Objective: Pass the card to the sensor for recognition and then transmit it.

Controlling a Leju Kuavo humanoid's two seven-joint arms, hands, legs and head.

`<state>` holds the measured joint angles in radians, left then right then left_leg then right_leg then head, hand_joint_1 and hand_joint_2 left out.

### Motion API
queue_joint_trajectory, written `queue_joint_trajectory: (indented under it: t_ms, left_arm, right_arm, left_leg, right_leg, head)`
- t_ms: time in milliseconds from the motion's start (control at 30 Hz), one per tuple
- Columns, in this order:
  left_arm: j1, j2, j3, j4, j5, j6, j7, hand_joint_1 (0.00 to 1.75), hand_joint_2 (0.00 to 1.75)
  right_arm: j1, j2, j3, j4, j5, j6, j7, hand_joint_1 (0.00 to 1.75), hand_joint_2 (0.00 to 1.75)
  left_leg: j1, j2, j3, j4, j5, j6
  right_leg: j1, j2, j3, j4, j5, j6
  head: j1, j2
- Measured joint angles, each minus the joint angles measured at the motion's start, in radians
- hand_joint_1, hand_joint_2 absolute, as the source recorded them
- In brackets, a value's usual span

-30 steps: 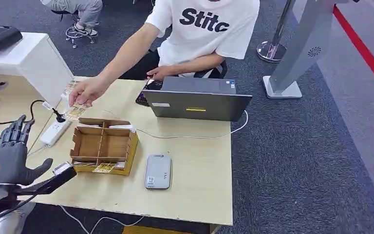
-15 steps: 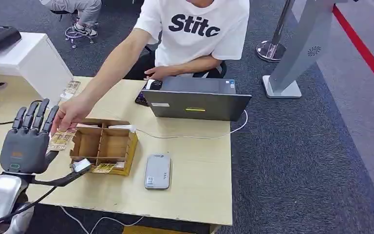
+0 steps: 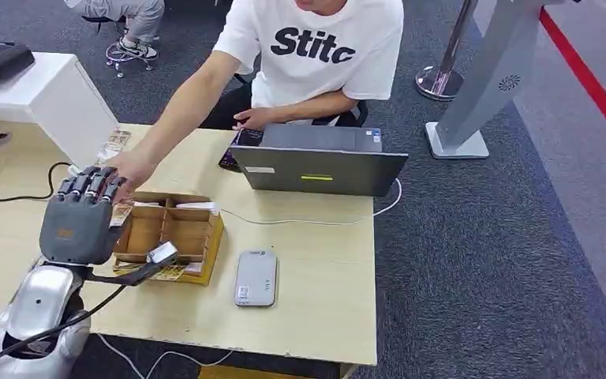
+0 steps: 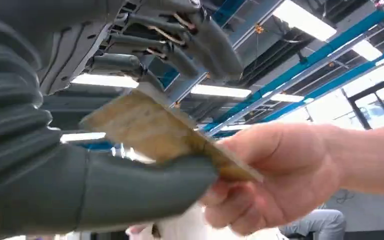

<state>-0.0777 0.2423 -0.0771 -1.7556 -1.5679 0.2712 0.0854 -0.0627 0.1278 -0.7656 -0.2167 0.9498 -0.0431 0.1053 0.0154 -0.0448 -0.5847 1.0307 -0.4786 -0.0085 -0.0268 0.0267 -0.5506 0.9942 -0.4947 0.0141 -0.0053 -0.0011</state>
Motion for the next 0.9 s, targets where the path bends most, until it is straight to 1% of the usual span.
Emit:
queue_joint_trajectory:
  t_ms: [233,500,533,567,633,700,767,833,900]
  left_arm:
    - [-0.006,-0.015,0.000,0.001,0.000,0.002,0.028,1.75,1.75]
    - [-0.013,-0.025,0.000,0.001,0.000,0.005,0.028,1.75,1.75]
    - [-0.014,-0.031,0.001,0.001,0.002,0.008,0.009,1.75,1.75]
    - [-0.014,-0.047,0.007,0.001,0.008,0.013,-0.028,1.75,1.75]
    - [-0.016,-0.109,0.024,0.001,0.025,0.010,-0.154,1.75,1.75]
    - [-0.015,-0.174,0.020,0.000,0.038,0.005,-0.214,1.75,1.75]
    - [-0.015,-0.237,-0.008,0.000,0.065,-0.010,-0.233,1.75,1.75]
    - [-0.015,-0.273,-0.042,0.000,0.091,-0.034,-0.247,1.75,1.75]
    - [-0.015,-0.293,-0.078,0.002,0.100,-0.043,-0.256,1.75,1.75]
  right_arm:
    - [0.000,0.002,0.000,0.000,0.013,0.000,0.002,0.00,1.75]
    - [0.000,0.004,0.000,0.000,0.014,0.000,0.001,0.00,1.75]
    - [0.000,0.004,0.000,0.000,0.016,0.000,0.002,0.00,1.75]
    - [0.000,0.004,-0.001,0.000,0.019,0.000,0.002,0.00,1.75]
    - [0.000,0.004,-0.004,0.000,0.032,0.000,0.007,0.00,1.75]
    - [-0.001,0.005,-0.008,0.000,0.038,0.001,0.006,0.00,1.75]
    - [-0.002,0.006,-0.010,0.000,0.044,0.003,0.002,0.00,1.75]
    - [-0.002,0.007,-0.014,0.001,0.050,0.007,-0.002,0.00,1.75]
    - [-0.002,0.008,-0.019,0.001,0.054,0.008,-0.003,0.00,1.75]
  left_leg:
    - [0.000,0.000,0.000,0.000,0.000,0.000]
    - [0.000,0.000,0.000,0.000,0.000,0.000]
    - [0.000,0.000,0.000,0.000,0.000,0.000]
    - [0.000,0.000,0.000,0.000,0.000,0.000]
    - [-0.001,-0.001,0.000,0.000,0.000,0.000]
    - [-0.001,-0.001,0.000,0.000,0.000,0.001]
    - [-0.002,-0.001,0.000,0.001,0.000,0.001]
    - [-0.002,-0.001,0.000,0.001,0.000,0.001]
    - [-0.002,-0.001,0.000,0.001,0.000,0.001]
  right_leg:
    - [0.000,0.000,0.000,0.000,0.000,0.000]
    - [0.000,0.000,0.000,0.000,0.000,0.000]
    - [0.000,0.000,0.000,0.000,0.000,0.000]
    - [0.000,0.000,0.000,0.000,0.000,0.000]
    - [0.000,-0.001,0.001,0.000,0.000,0.000]
    - [-0.001,-0.001,0.001,0.000,0.000,0.001]
    - [-0.002,-0.001,0.001,-0.001,0.001,0.001]
    - [-0.002,0.000,0.001,-0.001,0.001,0.001]
    - [-0.002,-0.001,0.000,-0.001,0.001,0.002]
  head:
    - [0.000,0.000]
    - [0.000,0.000]
    - [0.000,0.000]
    - [0.000,0.000]
    - [0.000,0.000]
    - [0.000,0.000]
    - [0.000,0.000]
    - [-0.001,0.000]
    - [0.000,0.000]
